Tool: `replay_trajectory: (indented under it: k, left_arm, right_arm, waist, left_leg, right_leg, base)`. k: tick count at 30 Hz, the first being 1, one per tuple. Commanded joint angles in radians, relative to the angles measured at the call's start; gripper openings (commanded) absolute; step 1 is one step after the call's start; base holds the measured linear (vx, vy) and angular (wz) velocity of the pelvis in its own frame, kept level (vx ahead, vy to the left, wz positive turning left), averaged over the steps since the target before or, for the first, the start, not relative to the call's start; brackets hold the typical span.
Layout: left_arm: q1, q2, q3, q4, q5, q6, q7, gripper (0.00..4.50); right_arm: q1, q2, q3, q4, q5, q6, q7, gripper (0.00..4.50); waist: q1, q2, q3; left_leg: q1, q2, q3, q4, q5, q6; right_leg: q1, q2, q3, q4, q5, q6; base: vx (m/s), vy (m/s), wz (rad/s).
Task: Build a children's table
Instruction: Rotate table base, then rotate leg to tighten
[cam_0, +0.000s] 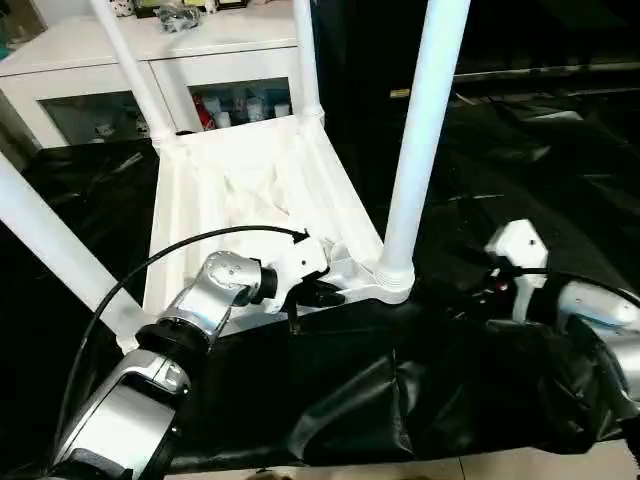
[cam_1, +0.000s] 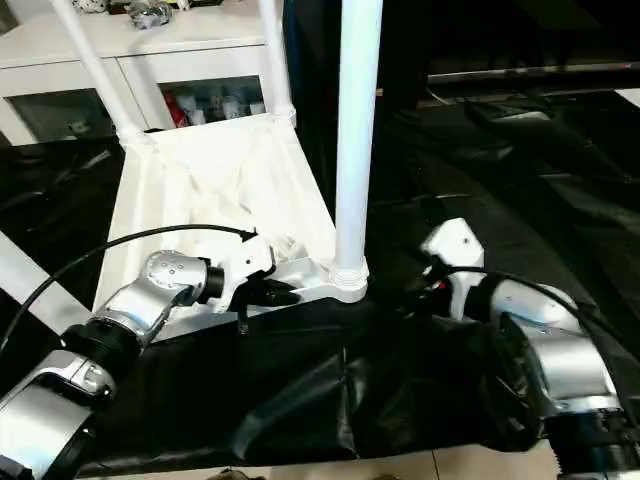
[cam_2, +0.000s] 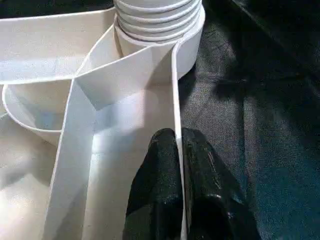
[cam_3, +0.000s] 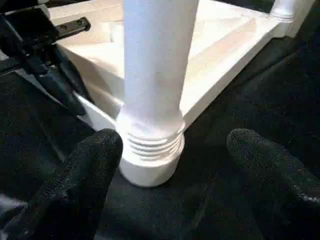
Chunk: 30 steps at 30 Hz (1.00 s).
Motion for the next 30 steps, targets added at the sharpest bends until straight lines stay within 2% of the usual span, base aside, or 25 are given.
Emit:
replay_trajectory:
  k: [1, 2, 3, 4, 6, 7, 9, 10, 12, 13, 14, 15, 16, 18, 19, 20, 21, 22, 23, 26, 29, 30]
  left_arm:
    - [-0.01, 0.012, -0.007, -0.018, 0.018, -0.001, -0.031, 0.11]
    - [-0.006, 0.014, -0.007, -0.022, 0.014, 0.001, -0.041, 0.11]
    - [-0.002, 0.015, -0.008, -0.025, 0.014, -0.001, -0.045, 0.11]
    - [0.003, 0.016, -0.007, -0.031, 0.008, -0.002, -0.054, 0.11]
    - [0.003, 0.016, -0.006, -0.032, 0.006, -0.003, -0.058, 0.11]
    - [0.003, 0.012, 0.003, -0.041, -0.007, -0.004, -0.063, 0.11]
    - [0.002, 0.011, 0.006, -0.044, -0.009, -0.009, -0.062, 0.11]
    - [0.001, 0.01, 0.009, -0.045, -0.01, -0.008, -0.061, 0.11]
    - [0.002, 0.01, 0.011, -0.048, -0.012, -0.009, -0.065, 0.11]
    - [0.002, 0.01, 0.014, -0.049, -0.015, -0.007, -0.067, 0.11]
    - [0.002, 0.011, 0.014, -0.049, -0.014, -0.008, -0.067, 0.11]
    - [0.002, 0.011, 0.014, -0.049, -0.014, -0.008, -0.067, 0.11]
    - [0.004, 0.013, 0.013, -0.051, -0.013, -0.009, -0.068, 0.11]
    - [0.007, 0.014, 0.014, -0.059, -0.012, -0.006, -0.071, 0.11]
    - [0.009, 0.015, 0.013, -0.062, -0.012, -0.005, -0.072, 0.11]
    - [0.011, 0.015, 0.012, -0.065, -0.012, -0.005, -0.072, 0.11]
    - [0.012, 0.015, 0.012, -0.066, -0.012, -0.004, -0.072, 0.11]
    - [0.02, 0.017, 0.01, -0.078, -0.013, 0.0, -0.075, 0.11]
    - [0.021, 0.017, 0.01, -0.078, -0.012, 0.0, -0.075, 0.11]
    - [0.026, 0.017, 0.007, -0.082, -0.01, 0.001, -0.078, 0.11]
    - [0.025, 0.016, 0.003, -0.077, -0.003, -0.006, -0.078, 0.11]
    - [0.023, 0.015, 0.003, -0.075, -0.002, -0.006, -0.078, 0.11]
  right_arm:
    - [-0.023, 0.006, 0.019, 0.011, -0.014, -0.02, 0.009, 3.81]
    - [-0.034, 0.012, 0.031, 0.03, -0.027, -0.03, 0.009, 3.81]
    - [-0.041, 0.018, 0.042, 0.043, -0.036, -0.04, 0.014, 3.81]
    - [-0.052, 0.029, 0.058, 0.063, -0.052, -0.058, 0.017, 3.81]
    - [-0.055, 0.032, 0.061, 0.068, -0.054, -0.06, 0.018, 3.81]
    - [-0.065, 0.039, 0.075, 0.082, -0.061, -0.067, 0.023, 3.81]
    - [-0.068, 0.037, 0.094, 0.092, -0.073, -0.079, 0.038, 3.81]
    - [-0.07, 0.034, 0.116, 0.106, -0.093, -0.104, 0.056, 3.81]
    - [-0.072, 0.036, 0.12, 0.11, -0.092, -0.103, 0.064, 3.81]
    - [-0.077, 0.038, 0.126, 0.117, -0.094, -0.108, 0.073, 3.81]
    - [-0.08, 0.041, 0.125, 0.122, -0.094, -0.109, 0.072, 3.81]
    - [-0.081, 0.041, 0.125, 0.123, -0.094, -0.109, 0.071, 3.81]
    - [-0.088, 0.046, 0.124, 0.134, -0.096, -0.117, 0.068, 3.81]
    - [-0.109, 0.061, 0.118, 0.169, -0.099, -0.134, 0.058, 3.81]
    - [-0.111, 0.063, 0.118, 0.174, -0.099, -0.136, 0.059, 3.81]
    - [-0.116, 0.064, 0.121, 0.184, -0.102, -0.143, 0.059, 3.81]
    - [-0.117, 0.065, 0.121, 0.187, -0.103, -0.145, 0.059, 3.81]
    - [-0.128, 0.074, 0.125, 0.211, -0.107, -0.162, 0.065, 3.81]
    - [-0.128, 0.074, 0.125, 0.212, -0.107, -0.162, 0.065, 3.81]
    - [-0.133, 0.081, 0.127, 0.229, -0.105, -0.169, 0.075, 3.81]
    - [-0.141, 0.087, 0.133, 0.253, -0.11, -0.18, 0.082, 3.81]
    - [-0.144, 0.09, 0.133, 0.261, -0.11, -0.184, 0.083, 3.81]
  waist:
    - [-0.005, -0.024, -0.071]
    - [-0.002, -0.016, -0.072]
    - [-0.004, -0.019, -0.072]
    - [-0.001, -0.029, -0.074]
    - [0.001, -0.022, -0.075]
    - [0.002, -0.029, -0.076]
    - [0.006, -0.026, -0.078]
    - [0.009, -0.034, -0.079]
    - [0.01, -0.031, -0.078]
    - [0.011, -0.04, -0.078]
    - [0.013, -0.036, -0.078]
    - [0.013, -0.039, -0.077]
    - [0.013, -0.037, -0.077]
    - [0.011, -0.049, -0.076]
    - [0.011, -0.043, -0.075]
    - [0.011, -0.049, -0.074]
    - [0.012, -0.047, -0.075]
    - [0.013, -0.051, -0.075]
    - [0.014, -0.049, -0.075]
    - [0.014, -0.058, -0.076]
    - [0.014, -0.058, -0.075]
    - [0.014, -0.063, -0.076]
  left_leg:
    - [0.01, 0.032, -0.013, -0.06, -0.197, 0.107]
    - [0.016, 0.035, -0.013, -0.06, -0.204, 0.105]
    - [0.014, 0.035, -0.013, -0.06, -0.203, 0.104]
    - [0.014, 0.036, -0.013, -0.06, -0.199, 0.104]
    - [0.012, 0.037, -0.014, -0.059, -0.184, 0.108]
    - [0.013, 0.038, -0.013, -0.059, -0.177, 0.112]
    - [0.009, 0.038, -0.013, -0.056, -0.152, 0.122]
    - [0.009, 0.039, -0.012, -0.054, -0.142, 0.133]
    - [0.009, 0.039, -0.012, -0.054, -0.139, 0.136]
    - [0.007, 0.039, -0.01, -0.053, -0.135, 0.142]
    - [0.008, 0.039, -0.011, -0.054, -0.135, 0.141]
    - [0.008, 0.039, -0.01, -0.054, -0.139, 0.141]
    - [0.008, 0.039, -0.011, -0.054, -0.145, 0.139]
    - [0.007, 0.038, -0.01, -0.054, -0.153, 0.135]
    - [0.007, 0.038, -0.011, -0.055, -0.154, 0.13]
    - [0.009, 0.04, -0.01, -0.055, -0.158, 0.127]
    - [0.009, 0.04, -0.011, -0.055, -0.156, 0.126]
    - [0.009, 0.04, -0.01, -0.055, -0.151, 0.127]
    - [0.01, 0.041, -0.01, -0.056, -0.152, 0.127]
    - [0.01, 0.041, -0.009, -0.055, -0.138, 0.133]
    - [0.008, 0.04, -0.008, -0.054, -0.137, 0.137]
    - [0.009, 0.04, -0.007, -0.054, -0.138, 0.137]
  right_leg:
    - [0.052, -0.047, 0.026, -0.074, -0.316, -0.198]
    - [0.047, -0.048, 0.027, -0.074, -0.319, -0.199]
    - [0.049, -0.046, 0.027, -0.074, -0.304, -0.202]
    - [0.048, -0.047, 0.028, -0.071, -0.287, -0.211]
    - [0.05, -0.047, 0.028, -0.065, -0.258, -0.219]
    - [0.05, -0.047, 0.029, -0.065, -0.244, -0.223]
    - [0.052, -0.048, 0.029, -0.057, -0.206, -0.236]
    - [0.052, -0.05, 0.03, -0.054, -0.187, -0.24]
    - [0.052, -0.05, 0.03, -0.053, -0.187, -0.241]
    - [0.053, -0.05, 0.03, -0.054, -0.188, -0.242]
    - [0.053, -0.051, 0.03, -0.052, -0.192, -0.243]
    - [0.052, -0.05, 0.03, -0.054, -0.198, -0.242]
    - [0.052, -0.051, 0.031, -0.054, -0.21, -0.237]
    - [0.051, -0.052, 0.031, -0.055, -0.232, -0.233]
    - [0.05, -0.052, 0.03, -0.056, -0.247, -0.228]
    - [0.048, -0.051, 0.031, -0.057, -0.248, -0.226]
    - [0.049, -0.052, 0.032, -0.055, -0.243, -0.227]
    - [0.049, -0.053, 0.032, -0.052, -0.233, -0.231]
    - [0.048, -0.053, 0.032, -0.053, -0.233, -0.231]
    - [0.049, -0.051, 0.033, -0.049, -0.197, -0.24]
    - [0.049, -0.052, 0.033, -0.049, -0.198, -0.244]
    - [0.049, -0.053, 0.033, -0.049, -0.202, -0.243]
  base:
    - [0.0, 0.0, 0.0]
    - [0.0, 0.0, 0.0]
    - [0.0, 0.0, 0.0]
    - [0.0, 0.0, 0.0]
    - [0.0, 0.0, 0.0]
    - [0.0, 0.0, 0.0]
    - [0.0, 0.0, 0.0]
    - [0.0, 0.0, 0.0]
    - [0.0, 0.0, 0.0]
    - [0.0, 0.0, 0.0]
    - [0.0, 0.0, 0.0]
    - [0.0, 0.0, 0.0]
    - [0.0, 0.0, 0.0]
    - [0.0, 0.0, 0.0]
    - [0.0, 0.0, 0.0]
    - [0.0, 0.0, 0.0]
    - [0.0, 0.0, 0.0]
    - [0.0, 0.0, 0.0]
    - [0.0, 0.0, 0.0]
    - [0.0, 0.0, 0.0]
    - [0.0, 0.0, 0.0]
    - [0.0, 0.0, 0.0]
